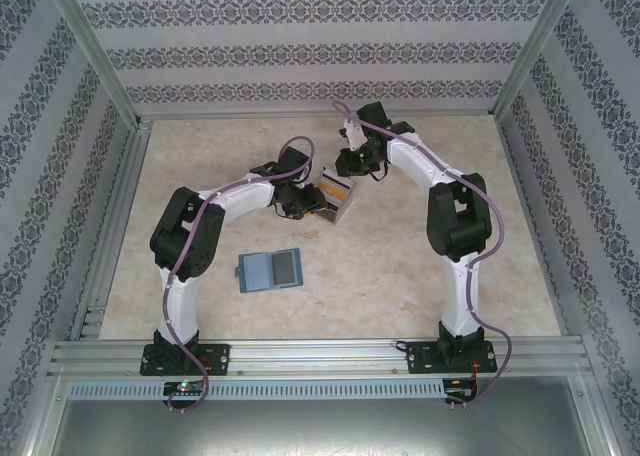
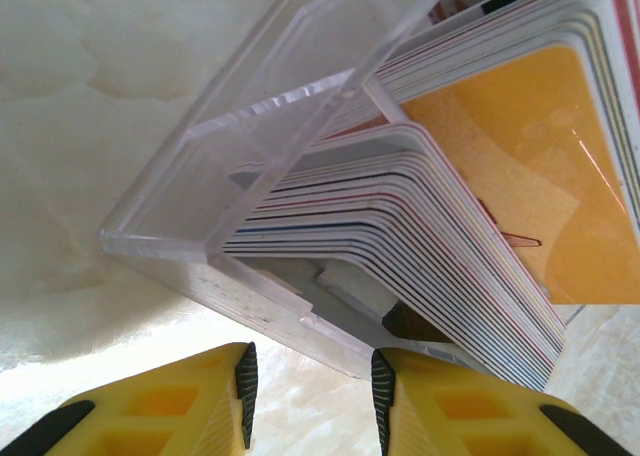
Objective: Put the credit cards into the card holder
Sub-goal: Pick up the credit card from the storage box.
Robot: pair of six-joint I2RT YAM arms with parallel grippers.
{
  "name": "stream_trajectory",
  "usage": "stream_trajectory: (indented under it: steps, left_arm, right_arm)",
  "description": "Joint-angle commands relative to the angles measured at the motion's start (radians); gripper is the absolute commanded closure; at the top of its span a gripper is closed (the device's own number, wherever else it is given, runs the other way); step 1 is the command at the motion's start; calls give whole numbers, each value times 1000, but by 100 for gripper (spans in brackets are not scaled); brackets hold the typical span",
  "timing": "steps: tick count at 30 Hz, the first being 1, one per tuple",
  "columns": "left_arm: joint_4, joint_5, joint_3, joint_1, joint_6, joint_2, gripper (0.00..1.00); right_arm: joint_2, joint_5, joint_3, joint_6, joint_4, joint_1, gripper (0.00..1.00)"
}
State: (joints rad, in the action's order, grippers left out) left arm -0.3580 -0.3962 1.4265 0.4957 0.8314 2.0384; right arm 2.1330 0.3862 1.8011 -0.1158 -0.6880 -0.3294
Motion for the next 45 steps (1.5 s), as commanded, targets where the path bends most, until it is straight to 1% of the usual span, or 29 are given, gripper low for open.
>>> stream_trajectory:
  steps: [1,2,12,22,33,40,43,45]
  left_arm:
    - [22,12,8,-8,12,16,61]
    - [22,13,8,-9,12,16,61]
    - [17,17,6,-9,9,0,61]
    - [13,17,0,-9,9,-33,61]
    - [2,33,-12,-11,10,-135,61]
    - [34,24,-35,-14,17,-187,61]
    - [129,-14,-88,-23,48,-224,61]
    - [198,-36,-126,-30,70,-251,60]
  right_arm:
    - [-25,-21,-23,27,-33,-3,83]
    - [-30,-25,-25,26,-31,-3,86]
    - [-85,-59,-52,44,7,-3,96]
    - [-138,-76,-86,61,47,2,100]
    - [-234,-102,-163,58,140,11,100]
    - [-269,-47,-191,28,183,29,100]
    - [-308,-11,-229,-4,229,36,100]
    - [-329,42,-250,-38,257,47,100]
